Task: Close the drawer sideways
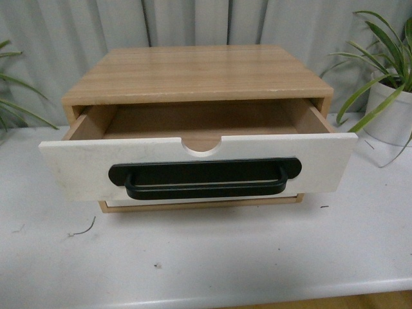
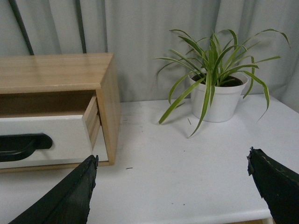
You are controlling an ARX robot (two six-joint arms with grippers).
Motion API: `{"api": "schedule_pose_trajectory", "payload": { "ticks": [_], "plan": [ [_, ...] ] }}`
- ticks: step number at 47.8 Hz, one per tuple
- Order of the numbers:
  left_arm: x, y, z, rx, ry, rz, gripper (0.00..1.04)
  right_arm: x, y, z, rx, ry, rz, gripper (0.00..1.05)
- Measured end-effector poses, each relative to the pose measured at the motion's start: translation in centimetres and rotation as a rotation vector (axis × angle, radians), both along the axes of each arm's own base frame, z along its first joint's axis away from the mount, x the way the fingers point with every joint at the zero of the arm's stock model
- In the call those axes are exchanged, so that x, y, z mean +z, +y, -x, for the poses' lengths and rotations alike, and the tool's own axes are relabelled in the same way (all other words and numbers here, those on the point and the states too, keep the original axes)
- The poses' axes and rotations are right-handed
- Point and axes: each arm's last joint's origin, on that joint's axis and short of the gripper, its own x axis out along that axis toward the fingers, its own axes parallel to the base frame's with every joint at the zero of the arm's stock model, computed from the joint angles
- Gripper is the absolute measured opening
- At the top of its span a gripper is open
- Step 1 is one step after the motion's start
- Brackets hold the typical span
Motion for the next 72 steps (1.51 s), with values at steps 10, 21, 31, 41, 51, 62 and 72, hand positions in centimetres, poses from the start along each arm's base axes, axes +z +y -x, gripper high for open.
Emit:
{"api": "schedule_pose_trajectory", "payload": {
  "ticks": [10,21,31,41,51,62,72],
  "plan": [
    [0.00,0.00,0.00,0.000,0.000,0.000,0.98,0.00,0.00,0.00,0.000,0.000,0.000,0.98],
    [0.00,0.00,0.00,0.000,0.000,0.000,0.98,0.00,0.00,0.00,0.000,0.000,0.000,0.98],
    [0.00,0.00,0.00,0.000,0.000,0.000,0.98,0.00,0.00,0.00,0.000,0.000,0.000,0.98],
    [0.00,0.00,0.00,0.000,0.000,0.000,0.98,0.00,0.00,0.00,0.000,0.000,0.000,0.98],
    [0.00,0.00,0.00,0.000,0.000,0.000,0.98,0.00,0.00,0.00,0.000,0.000,0.000,0.98],
    [0.00,0.00,0.00,0.000,0.000,0.000,0.98,0.00,0.00,0.00,0.000,0.000,0.000,0.98],
    [0.00,0.00,0.00,0.000,0.000,0.000,0.98,0.00,0.00,0.00,0.000,0.000,0.000,0.98]
  ]
}}
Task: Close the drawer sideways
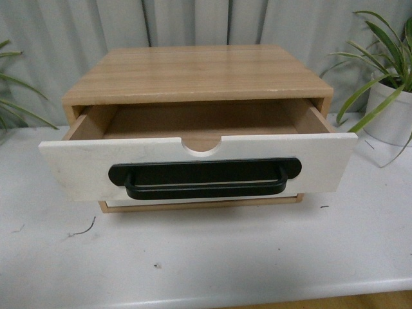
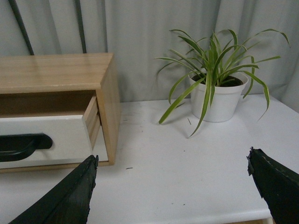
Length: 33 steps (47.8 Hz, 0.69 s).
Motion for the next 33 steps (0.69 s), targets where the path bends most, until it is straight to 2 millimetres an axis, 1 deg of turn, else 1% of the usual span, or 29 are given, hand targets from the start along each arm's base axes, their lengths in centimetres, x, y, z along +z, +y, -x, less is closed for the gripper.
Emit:
{"api": "schedule_pose_trajectory", "payload": {
  "ticks": [10,14,18,21,25,27,28,33],
  "plan": [
    [0.0,0.0,0.0,-0.004,0.003,0.005,0.98,0.0,0.0,0.0,0.000,0.004,-0.004,0.98],
    [-0.1,-0.1,-0.3,-0.094,0.039,0.058,0.98,-0.1,0.3,-0.4,0.014,0.044,-0.046,0.98],
    [0.1,-0.7,-1.0,-0.225,0.110,0.052,0.98,0.6,1.0,-1.4,0.122,0.107,-0.045,0.98],
    [0.2,-1.2,-1.4,-0.299,0.142,0.011,0.98,1.2,1.4,-2.0,0.181,0.136,-0.015,0.98],
    [0.5,-1.8,-2.5,-0.419,0.231,-0.100,0.98,2.0,2.2,-3.5,0.296,0.247,0.072,0.98],
    [0.4,-1.9,-2.8,-0.451,0.265,-0.128,0.98,2.0,2.5,-3.9,0.340,0.292,0.102,0.98],
    [0.3,-2.1,-3.1,-0.485,0.284,-0.181,0.98,1.9,2.8,-4.3,0.382,0.325,0.136,0.98],
    [0.2,-2.7,-3.9,-0.592,0.347,-0.302,0.98,1.7,3.7,-5.3,0.493,0.410,0.223,0.98]
  ]
}}
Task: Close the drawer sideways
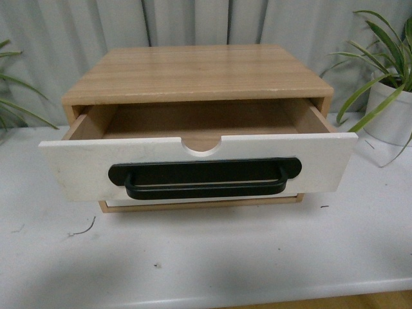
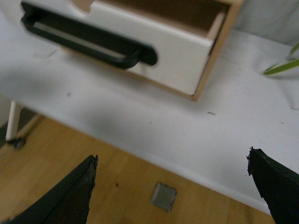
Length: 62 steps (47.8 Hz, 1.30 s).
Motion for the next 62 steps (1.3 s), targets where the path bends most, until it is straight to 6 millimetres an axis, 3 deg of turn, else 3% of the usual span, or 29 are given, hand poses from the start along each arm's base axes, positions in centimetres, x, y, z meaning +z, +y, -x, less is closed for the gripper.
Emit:
{"api": "schedule_pose_trajectory", "payload": {
  "ticks": [7,15,32,40,43,50,52,55,57,60,62],
  "plan": [
    [0.5,-0.7,-2.4,-0.159,-0.029,-0.231,0.98,0.5,1.5,-2.1,0.199,0.031,0.133,0.98],
    [-0.1,-1.4,-3.8,-0.320,-0.005,-0.427,0.98,-0.3,2.7,-4.0,0.333,0.083,0.250,0.98],
    [0.5,-2.4,-7.8,-0.459,-0.029,-0.582,0.98,-0.6,5.6,-8.1,0.512,0.087,0.397,0.98],
    [0.6,-2.7,-10.9,-0.481,0.002,-0.615,0.98,-0.4,7.0,-13.7,0.506,0.086,0.486,0.98],
    [0.2,-3.2,-13.4,-0.457,-0.022,-0.626,0.98,-0.7,7.0,-15.3,0.484,0.087,0.501,0.98],
    [-0.9,-4.5,-20.1,-0.365,-0.043,-0.638,0.98,-2.1,7.4,-21.4,0.379,0.092,0.514,0.98],
    [-1.3,-4.7,-21.0,-0.342,-0.040,-0.632,0.98,-2.3,7.5,-22.4,0.343,0.093,0.492,0.98],
    [-1.1,-4.8,-20.8,-0.341,-0.031,-0.623,0.98,-2.5,7.4,-22.1,0.330,0.089,0.460,0.98],
    [-0.1,-4.3,-19.0,-0.339,-0.077,-0.589,0.98,-1.8,6.4,-20.6,0.321,0.062,0.447,0.98],
    [1.8,-3.1,-14.0,-0.279,-0.215,-0.493,0.98,1.9,3.5,-15.8,0.257,-0.104,0.386,0.98],
    [1.4,-1.9,-9.9,-0.221,-0.234,-0.390,0.98,2.4,2.3,-11.5,0.196,-0.163,0.317,0.98]
  ]
}}
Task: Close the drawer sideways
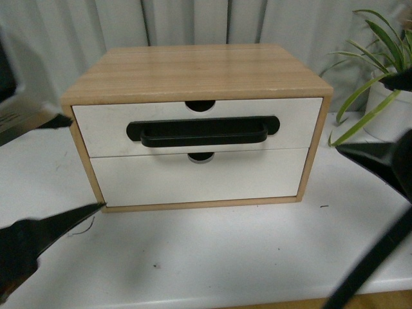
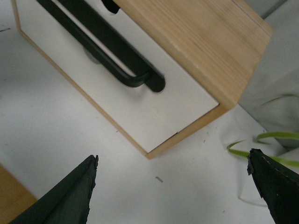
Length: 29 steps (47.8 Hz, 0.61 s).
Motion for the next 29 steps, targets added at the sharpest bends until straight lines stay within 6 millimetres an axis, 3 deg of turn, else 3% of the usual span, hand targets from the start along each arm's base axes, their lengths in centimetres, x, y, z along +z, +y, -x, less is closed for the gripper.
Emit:
{"api": "schedule_pose_trajectory", "payload": {
  "ticks": [10,14,21,29],
  "plan": [
    [-0.4,2.4,6.2,0.188,0.013,0.234,0.98,-1.6,-0.8,7.9,-0.120,-0.003,-0.158,0.98],
    [-0.5,3.2,8.1,0.274,0.017,0.336,0.98,-1.9,-1.0,10.0,-0.187,-0.030,-0.233,0.98],
    [-0.6,4.6,9.7,0.419,-0.011,0.492,0.98,-2.1,-1.6,11.7,-0.327,-0.120,-0.352,0.98],
    [-1.2,5.2,10.3,0.517,0.033,0.605,0.98,-2.1,-1.8,11.8,-0.379,-0.119,-0.391,0.98]
  ]
}}
